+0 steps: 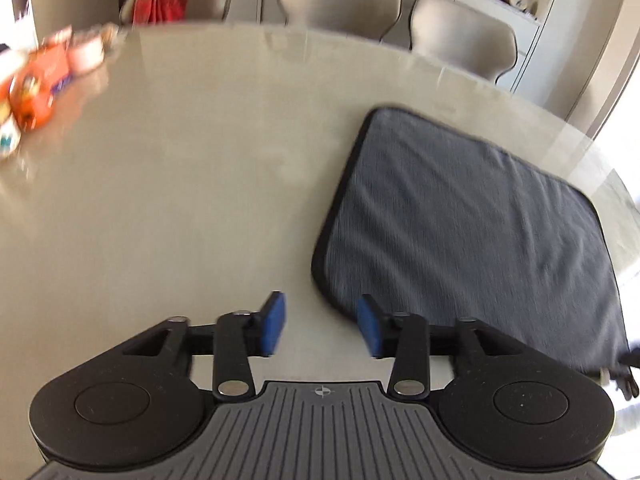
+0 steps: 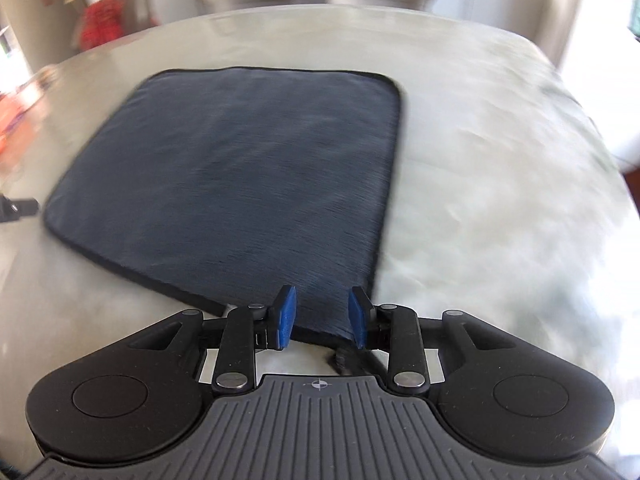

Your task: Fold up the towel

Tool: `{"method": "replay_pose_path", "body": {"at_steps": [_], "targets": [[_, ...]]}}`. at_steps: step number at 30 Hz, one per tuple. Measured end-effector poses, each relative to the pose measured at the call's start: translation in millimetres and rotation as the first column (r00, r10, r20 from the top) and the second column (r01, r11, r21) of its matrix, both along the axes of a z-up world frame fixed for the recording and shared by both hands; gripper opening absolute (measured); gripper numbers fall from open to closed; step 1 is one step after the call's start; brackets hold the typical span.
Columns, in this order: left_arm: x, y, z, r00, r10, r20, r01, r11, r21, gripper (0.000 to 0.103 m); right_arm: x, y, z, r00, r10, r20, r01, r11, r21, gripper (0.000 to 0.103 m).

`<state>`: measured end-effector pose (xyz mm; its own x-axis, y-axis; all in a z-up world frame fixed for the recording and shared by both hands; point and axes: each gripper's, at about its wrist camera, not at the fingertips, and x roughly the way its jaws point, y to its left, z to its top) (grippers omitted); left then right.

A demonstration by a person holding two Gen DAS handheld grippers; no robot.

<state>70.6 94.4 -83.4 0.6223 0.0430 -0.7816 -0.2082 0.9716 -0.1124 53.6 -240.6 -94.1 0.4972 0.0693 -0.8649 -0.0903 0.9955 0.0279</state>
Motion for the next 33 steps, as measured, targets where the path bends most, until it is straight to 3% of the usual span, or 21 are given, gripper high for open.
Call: {"method": "replay_pose_path", "body": {"at_steps": [6, 9, 12, 14, 15, 16, 18, 21, 26, 33], "targets": [[33, -3, -8, 0.998, -0.011, -0.056, 0.015, 0.996, 0.087, 0.062, -4, -12, -6, 0.994, -0.111, 0.004, 0.111, 0.994, 0.013, 0.039], [41, -7, -17, 0.995, -0.016, -0.103, 0.029, 0.992, 0.125, 0.067, -3, -9, -7, 0.993, -0.115, 0.001, 0.115, 0.993, 0.003, 0.042], [40, -8, -23, 0.996, -0.001, -0.084, 0.012, 0.992, 0.127, 0.069, -2, -2, -7, 0.997, -0.083, 0.007, 0.083, 0.997, -0.007, 0.043], [39, -7, -24, 0.997, 0.0, -0.081, 0.008, 0.994, 0.108, 0.064, -2, 4, -9, 0.999, -0.041, 0.014, 0.041, 0.999, -0.021, 0.043], [39, -8, -24, 0.997, -0.011, -0.081, 0.019, 0.995, 0.099, 0.054, -2, 7, -9, 1.0, -0.014, 0.016, 0.014, 0.999, -0.036, 0.035], [38, -8, -24, 0.997, -0.022, -0.08, 0.029, 0.996, 0.09, 0.035, -2, 8, -9, 1.0, 0.005, 0.015, -0.005, 0.999, -0.037, 0.02], [37, -18, -24, 0.994, -0.055, -0.092, 0.066, 0.99, 0.121, 0.01, 1, 8, -8, 1.0, 0.026, 0.003, -0.026, 0.999, -0.023, 0.015], [34, -27, -26, 0.992, -0.075, -0.099, 0.089, 0.985, 0.151, 0.009, 2, 6, -7, 0.999, 0.032, -0.011, -0.033, 0.999, -0.037, 0.014], [22, -26, -28, 0.99, -0.078, -0.117, 0.092, 0.989, 0.116, 0.009, 0, 3, -4, 0.999, 0.027, -0.038, -0.029, 0.998, -0.062, 0.014], [4, -35, -27, 0.985, -0.104, -0.14, 0.122, 0.984, 0.127, 0.009, 3, -8, -1, 0.997, 0.007, -0.081, -0.012, 0.998, -0.07, 0.015]]}}
